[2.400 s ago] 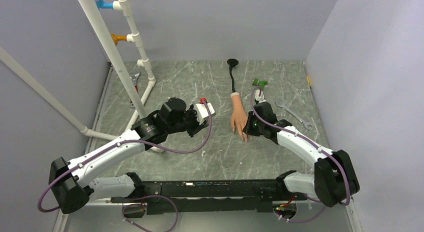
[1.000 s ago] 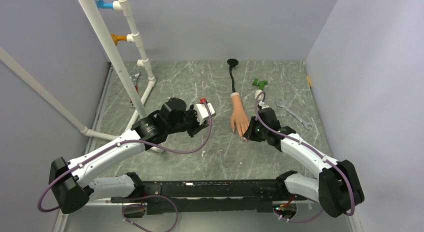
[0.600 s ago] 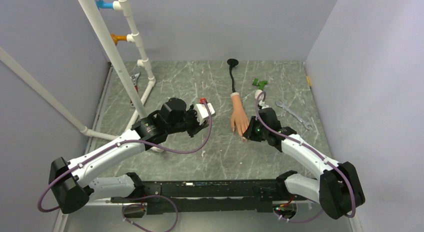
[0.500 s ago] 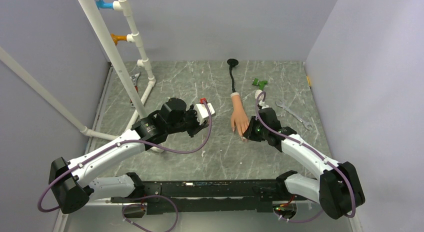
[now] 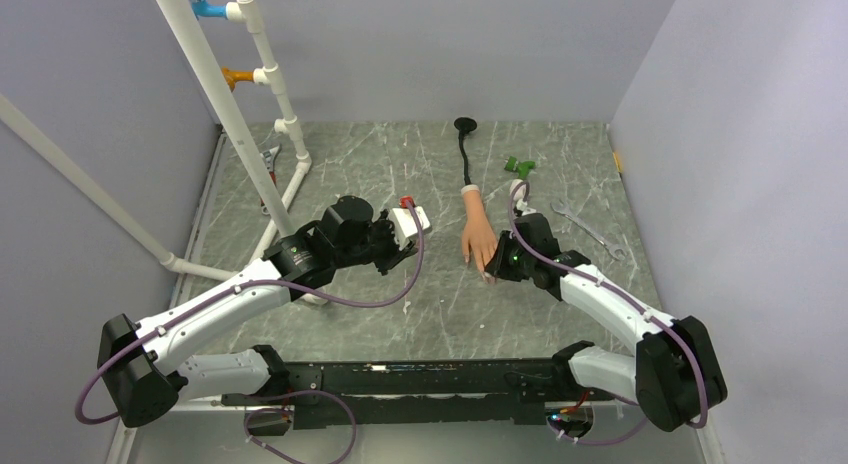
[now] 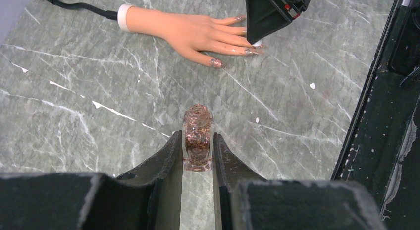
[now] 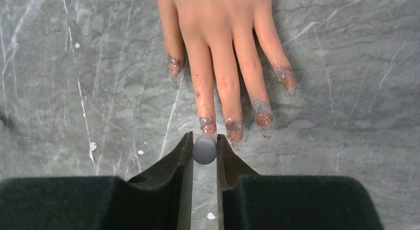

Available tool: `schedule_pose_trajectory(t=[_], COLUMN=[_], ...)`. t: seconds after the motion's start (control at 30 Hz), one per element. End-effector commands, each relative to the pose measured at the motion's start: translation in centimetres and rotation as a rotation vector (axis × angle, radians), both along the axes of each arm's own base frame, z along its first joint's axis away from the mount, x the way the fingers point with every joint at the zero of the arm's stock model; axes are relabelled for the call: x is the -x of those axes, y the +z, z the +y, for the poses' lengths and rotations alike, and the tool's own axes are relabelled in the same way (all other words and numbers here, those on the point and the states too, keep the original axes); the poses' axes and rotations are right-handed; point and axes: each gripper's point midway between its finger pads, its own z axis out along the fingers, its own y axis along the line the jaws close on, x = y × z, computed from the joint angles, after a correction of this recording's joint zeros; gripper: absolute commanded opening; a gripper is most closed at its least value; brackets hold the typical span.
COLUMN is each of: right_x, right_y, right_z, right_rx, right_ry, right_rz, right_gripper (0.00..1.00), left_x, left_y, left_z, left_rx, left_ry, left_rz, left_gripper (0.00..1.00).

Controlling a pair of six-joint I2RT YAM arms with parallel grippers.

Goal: Paint the nails
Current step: Paint the nail polish on the nail.

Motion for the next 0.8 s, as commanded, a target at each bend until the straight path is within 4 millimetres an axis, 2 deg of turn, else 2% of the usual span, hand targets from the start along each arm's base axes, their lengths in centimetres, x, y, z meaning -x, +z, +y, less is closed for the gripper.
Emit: schedule_pose_trajectory(t=[0.0, 0.77], right_x=[-2.1, -3.8], right_y=[2.1, 2.9], right_z=[0.4, 0.3], right_rx=[-0.009, 0.008], right_ry=[-0.009, -0.016], right_rz=[-0.077, -0.105], right_gripper=[0.0, 0.0], left_x=[-0.5, -0.6], left_y=[2.2, 1.9], left_z=[-0.6, -0.7], left_rx=[0.036, 0.028], left_ry=[-0.005, -0.004], left_rz=[-0.054, -0.052], left_gripper=[0.0, 0.0])
